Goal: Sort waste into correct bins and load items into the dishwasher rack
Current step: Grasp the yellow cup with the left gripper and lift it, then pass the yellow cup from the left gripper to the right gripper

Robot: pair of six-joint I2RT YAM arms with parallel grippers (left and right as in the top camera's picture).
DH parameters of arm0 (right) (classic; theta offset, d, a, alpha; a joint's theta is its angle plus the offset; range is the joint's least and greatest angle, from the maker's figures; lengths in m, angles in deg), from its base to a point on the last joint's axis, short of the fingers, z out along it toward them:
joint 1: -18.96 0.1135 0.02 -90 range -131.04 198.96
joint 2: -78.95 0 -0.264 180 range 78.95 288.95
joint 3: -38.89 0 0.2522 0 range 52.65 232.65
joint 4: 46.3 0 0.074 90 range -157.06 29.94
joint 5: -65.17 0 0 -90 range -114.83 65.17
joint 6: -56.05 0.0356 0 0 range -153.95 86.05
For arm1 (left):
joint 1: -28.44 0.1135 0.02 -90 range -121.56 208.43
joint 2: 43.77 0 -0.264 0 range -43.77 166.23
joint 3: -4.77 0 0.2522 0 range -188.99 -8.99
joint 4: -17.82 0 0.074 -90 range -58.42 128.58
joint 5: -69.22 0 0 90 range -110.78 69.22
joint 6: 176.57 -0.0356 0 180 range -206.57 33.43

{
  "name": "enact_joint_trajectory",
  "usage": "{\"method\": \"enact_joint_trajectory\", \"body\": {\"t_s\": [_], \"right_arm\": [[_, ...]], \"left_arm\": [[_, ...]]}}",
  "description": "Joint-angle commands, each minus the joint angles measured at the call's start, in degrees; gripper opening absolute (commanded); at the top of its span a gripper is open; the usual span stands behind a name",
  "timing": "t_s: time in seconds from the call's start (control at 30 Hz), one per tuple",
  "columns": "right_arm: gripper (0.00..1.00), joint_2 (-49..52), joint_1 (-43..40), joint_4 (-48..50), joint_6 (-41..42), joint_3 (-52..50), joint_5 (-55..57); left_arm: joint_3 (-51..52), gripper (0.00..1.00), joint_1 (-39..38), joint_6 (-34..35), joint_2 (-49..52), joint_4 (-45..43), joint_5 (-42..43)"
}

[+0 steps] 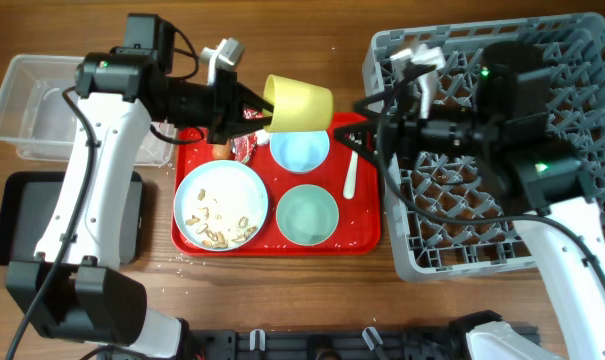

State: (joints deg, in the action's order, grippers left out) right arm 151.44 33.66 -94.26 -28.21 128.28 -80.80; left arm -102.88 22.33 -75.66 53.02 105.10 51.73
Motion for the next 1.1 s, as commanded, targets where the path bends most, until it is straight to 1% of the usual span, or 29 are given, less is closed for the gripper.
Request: {"method": "enact_joint_trajectory", "body": {"t_s": [0.0,0.07,0.1,0.2,0.23,0.27,0.3,0.33,0.37,0.47,0.53,0.57,0.6,0.63,0.67,0.7,0.73,0.8,0.87,0.93,1.0,1.03,1.07], "right_arm": [[0.81,3.9,2.2,1.4,-1.3,0.7,-2.9],[0.76,5.5,2.5,3.8,-4.5,0.7,-10.1],[0.73,5.7,2.5,5.1,-4.0,0.7,-10.6],[0.67,5.7,2.5,5.0,-4.1,0.7,-10.5],[0.80,5.7,2.5,4.7,-4.0,0.7,-7.6],[0.88,5.7,2.5,3.9,-4.0,0.8,-3.9],[0.89,5.7,2.5,3.0,-4.1,0.7,-0.9],[0.89,5.7,2.5,2.9,-4.7,0.7,-0.5],[0.91,5.7,2.5,3.2,-4.7,0.7,-0.9],[0.90,5.7,2.5,3.3,-5.7,0.7,-1.2],[0.76,5.7,2.5,3.6,-8.3,0.7,-6.8],[0.68,5.7,2.5,3.5,-8.3,0.7,-8.1],[0.57,5.7,2.5,3.3,-8.3,0.8,-9.7],[0.54,5.7,2.5,3.3,-7.0,0.8,-10.4],[0.53,5.6,2.5,3.5,-5.1,0.8,-10.4],[0.51,5.4,2.5,3.5,-4.2,0.8,-10.4],[0.51,5.1,2.5,3.6,-4.2,0.8,-10.4],[0.52,4.7,2.5,4.7,-4.0,0.8,-10.5],[0.58,4.7,2.5,8.0,-3.5,0.8,-13.6],[0.58,4.7,2.5,11.8,0.7,0.8,-13.6],[0.57,4.7,2.5,12.5,0.7,0.8,-13.7],[0.65,4.7,2.5,12.5,0.7,0.8,-13.9],[0.80,4.7,2.5,13.0,0.9,0.8,-14.1]], "left_arm": [[-0.2,0.04,-2.7,-1.7,0.3,0.7,6.5],[-0.2,0.04,-3.9,-1.6,0.3,0.9,6.5],[-0.2,0.04,-4.4,-1.5,0.3,0.9,6.5],[-0.2,0.04,-4.9,-1.5,0.3,0.9,6.5],[-0.2,0.04,-5.0,-1.5,0.3,1.4,6.5],[-0.2,0.04,-5.0,-1.6,0.3,2.3,6.5],[-0.2,0.04,-5.0,-1.7,0.3,2.6,6.5],[-0.2,0.04,-5.0,-1.8,0.3,2.6,6.5],[-0.2,0.04,-5.0,-1.8,0.3,2.6,6.5],[-0.2,0.04,-5.0,-1.8,0.3,3.0,6.5],[-0.2,0.04,-5.0,-1.8,0.3,3.0,6.5],[-0.2,0.04,-4.8,-1.7,0.3,2.9,6.5],[-0.2,0.04,-4.5,-1.7,0.3,2.5,6.5],[-0.2,0.20,-4.0,-1.7,0.3,1.4,6.5],[-0.2,0.38,-3.7,-1.5,0.3,0.2,6.5],[-0.2,0.40,-3.5,-1.5,0.3,-0.7,6.5],[-0.2,0.37,-3.5,-1.5,0.3,-0.9,6.5],[-0.2,0.21,-3.5,-1.5,0.3,-1.4,6.3],[-0.2,0.04,-3.5,-1.5,0.3,-1.3,6.3],[-0.2,0.04,-3.5,-1.5,0.3,-1.3,6.4],[-0.2,0.04,-3.5,-1.5,0.3,-1.3,7.6],[-0.2,0.04,-3.5,-1.5,0.3,-1.3,7.8],[-0.2,0.04,-3.5,-1.5,0.3,-1.3,7.9]]}}
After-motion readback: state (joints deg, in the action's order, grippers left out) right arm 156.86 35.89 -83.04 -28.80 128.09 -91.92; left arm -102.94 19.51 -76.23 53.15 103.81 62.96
